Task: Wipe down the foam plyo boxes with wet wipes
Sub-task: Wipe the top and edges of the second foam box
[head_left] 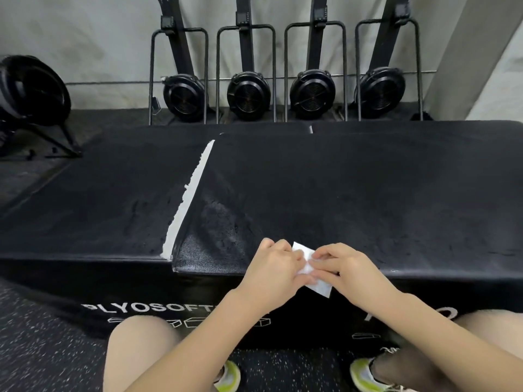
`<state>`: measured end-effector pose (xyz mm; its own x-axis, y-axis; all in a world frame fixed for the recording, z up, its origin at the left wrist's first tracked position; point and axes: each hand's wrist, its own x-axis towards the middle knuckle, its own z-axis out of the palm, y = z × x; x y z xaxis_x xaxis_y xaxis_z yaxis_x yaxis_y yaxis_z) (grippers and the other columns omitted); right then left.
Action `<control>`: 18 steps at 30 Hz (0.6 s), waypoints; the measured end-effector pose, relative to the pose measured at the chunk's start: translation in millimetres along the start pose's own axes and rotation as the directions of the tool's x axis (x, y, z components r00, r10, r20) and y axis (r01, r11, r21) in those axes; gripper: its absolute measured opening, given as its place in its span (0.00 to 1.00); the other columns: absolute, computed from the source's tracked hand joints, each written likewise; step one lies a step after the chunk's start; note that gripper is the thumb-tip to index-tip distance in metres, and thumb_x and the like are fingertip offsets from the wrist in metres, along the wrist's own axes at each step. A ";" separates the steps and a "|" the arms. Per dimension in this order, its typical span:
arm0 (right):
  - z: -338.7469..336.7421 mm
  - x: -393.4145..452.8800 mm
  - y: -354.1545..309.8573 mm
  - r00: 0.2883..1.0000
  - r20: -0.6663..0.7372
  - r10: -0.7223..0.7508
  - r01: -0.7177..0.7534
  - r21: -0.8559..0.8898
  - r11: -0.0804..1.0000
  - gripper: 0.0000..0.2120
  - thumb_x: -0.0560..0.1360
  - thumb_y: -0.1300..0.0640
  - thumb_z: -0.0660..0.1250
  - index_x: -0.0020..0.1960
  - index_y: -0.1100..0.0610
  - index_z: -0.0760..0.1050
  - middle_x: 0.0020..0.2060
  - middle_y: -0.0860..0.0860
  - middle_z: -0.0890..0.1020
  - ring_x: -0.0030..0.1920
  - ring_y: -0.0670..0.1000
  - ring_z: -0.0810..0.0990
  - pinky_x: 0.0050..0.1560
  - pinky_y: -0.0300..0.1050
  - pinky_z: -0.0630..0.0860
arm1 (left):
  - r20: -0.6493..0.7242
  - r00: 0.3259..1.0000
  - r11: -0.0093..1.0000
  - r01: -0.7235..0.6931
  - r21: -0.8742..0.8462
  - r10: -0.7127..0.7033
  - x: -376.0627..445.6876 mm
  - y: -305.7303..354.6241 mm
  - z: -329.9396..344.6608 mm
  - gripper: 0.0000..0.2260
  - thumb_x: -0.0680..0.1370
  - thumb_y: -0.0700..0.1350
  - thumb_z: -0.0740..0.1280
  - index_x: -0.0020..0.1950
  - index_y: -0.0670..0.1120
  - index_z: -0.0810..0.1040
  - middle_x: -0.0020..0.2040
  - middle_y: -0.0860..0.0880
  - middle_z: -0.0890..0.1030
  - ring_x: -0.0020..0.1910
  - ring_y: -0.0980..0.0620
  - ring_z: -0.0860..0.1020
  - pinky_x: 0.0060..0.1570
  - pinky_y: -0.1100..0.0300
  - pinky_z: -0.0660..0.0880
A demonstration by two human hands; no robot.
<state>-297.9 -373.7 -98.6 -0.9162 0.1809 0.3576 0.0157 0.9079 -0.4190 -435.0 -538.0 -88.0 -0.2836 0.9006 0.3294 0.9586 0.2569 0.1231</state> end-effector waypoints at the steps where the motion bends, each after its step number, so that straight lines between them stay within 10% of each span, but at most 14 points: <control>1: -0.1 -2.0 0.2 0.999 -0.030 -0.024 0.023 -0.027 0.999 0.08 0.74 0.50 0.73 0.52 0.49 0.86 0.53 0.43 0.81 0.52 0.42 0.78 0.52 0.40 0.78 | -0.043 0.999 1.000 0.004 0.008 -0.003 -0.9 1.6 2.0 0.24 0.79 0.66 0.57 0.36 0.49 0.76 0.32 0.55 0.72 0.43 0.53 0.72 0.50 0.54 0.70; 9: 0.8 -31.6 10.9 0.950 -0.174 -0.258 0.215 -0.232 0.949 0.08 0.78 0.56 0.69 0.50 0.60 0.84 0.49 0.50 0.83 0.49 0.51 0.80 0.46 0.45 0.81 | -0.356 0.933 0.999 -0.051 -0.004 0.046 -9.4 30.7 31.3 0.03 0.77 0.51 0.70 0.49 0.54 0.83 0.42 0.58 0.81 0.43 0.54 0.74 0.47 0.56 0.65; 18: 60.6 8.0 -54.5 0.906 -0.256 -0.337 0.285 -0.218 0.933 0.09 0.79 0.55 0.68 0.47 0.59 0.83 0.46 0.48 0.82 0.48 0.49 0.76 0.44 0.39 0.77 | -0.423 0.904 0.981 0.028 0.190 0.056 -66.5 -24.9 9.5 0.02 0.79 0.44 0.73 0.47 0.52 0.83 0.47 0.58 0.81 0.46 0.54 0.77 0.50 0.55 0.66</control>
<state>-330.4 -444.7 -123.4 -0.7332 -0.0450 0.6785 -0.1594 0.9814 -0.1072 -439.8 -600.9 -121.9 -0.2139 0.6805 0.7008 0.9376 0.3442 -0.0481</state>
